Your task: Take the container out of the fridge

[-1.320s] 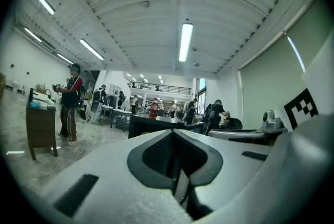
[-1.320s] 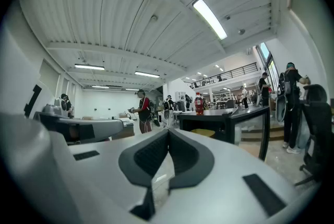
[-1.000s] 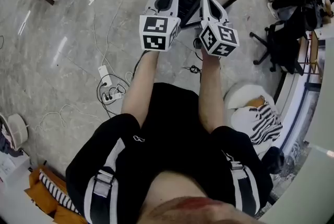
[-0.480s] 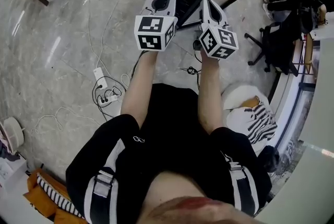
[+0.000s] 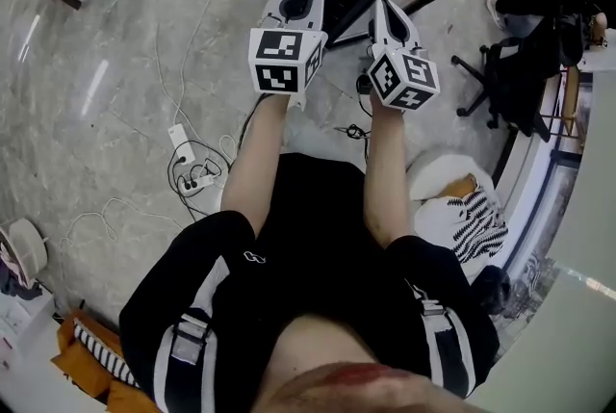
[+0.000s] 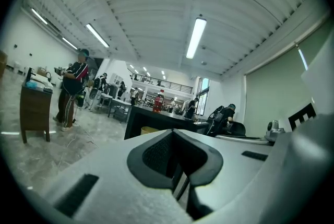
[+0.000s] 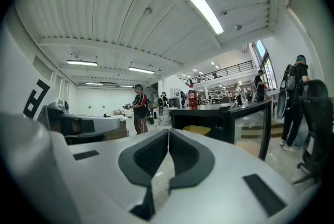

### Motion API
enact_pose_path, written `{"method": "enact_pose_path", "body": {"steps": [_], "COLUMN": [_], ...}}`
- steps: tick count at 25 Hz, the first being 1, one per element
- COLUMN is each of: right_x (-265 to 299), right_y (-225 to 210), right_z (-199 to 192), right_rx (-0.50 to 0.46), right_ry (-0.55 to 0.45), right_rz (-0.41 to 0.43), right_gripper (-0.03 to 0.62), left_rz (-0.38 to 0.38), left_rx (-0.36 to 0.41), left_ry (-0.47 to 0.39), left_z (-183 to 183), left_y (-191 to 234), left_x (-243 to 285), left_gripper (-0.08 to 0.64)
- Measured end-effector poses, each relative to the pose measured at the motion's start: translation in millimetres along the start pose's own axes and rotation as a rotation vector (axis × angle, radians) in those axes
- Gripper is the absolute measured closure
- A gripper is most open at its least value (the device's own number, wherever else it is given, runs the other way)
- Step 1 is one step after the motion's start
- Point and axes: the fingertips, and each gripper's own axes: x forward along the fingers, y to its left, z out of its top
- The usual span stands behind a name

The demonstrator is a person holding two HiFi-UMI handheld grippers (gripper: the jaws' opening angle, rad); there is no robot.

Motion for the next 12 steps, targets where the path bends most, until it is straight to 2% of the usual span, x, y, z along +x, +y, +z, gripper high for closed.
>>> {"method": "enact_pose_path", "body": {"steps": [12], "right_x": [100], "right_y": [-74], "right_z": [1], "right_rx": [0.042], "right_ry": [0.010], "right_rz": [-0.013], "right_gripper": [0.580], "left_rz": [0.019], "left_rx": [0.034], "left_ry": [0.094], "left_z": [-16], "left_y": [29], "left_x": [115], "left_gripper": [0.552]}}
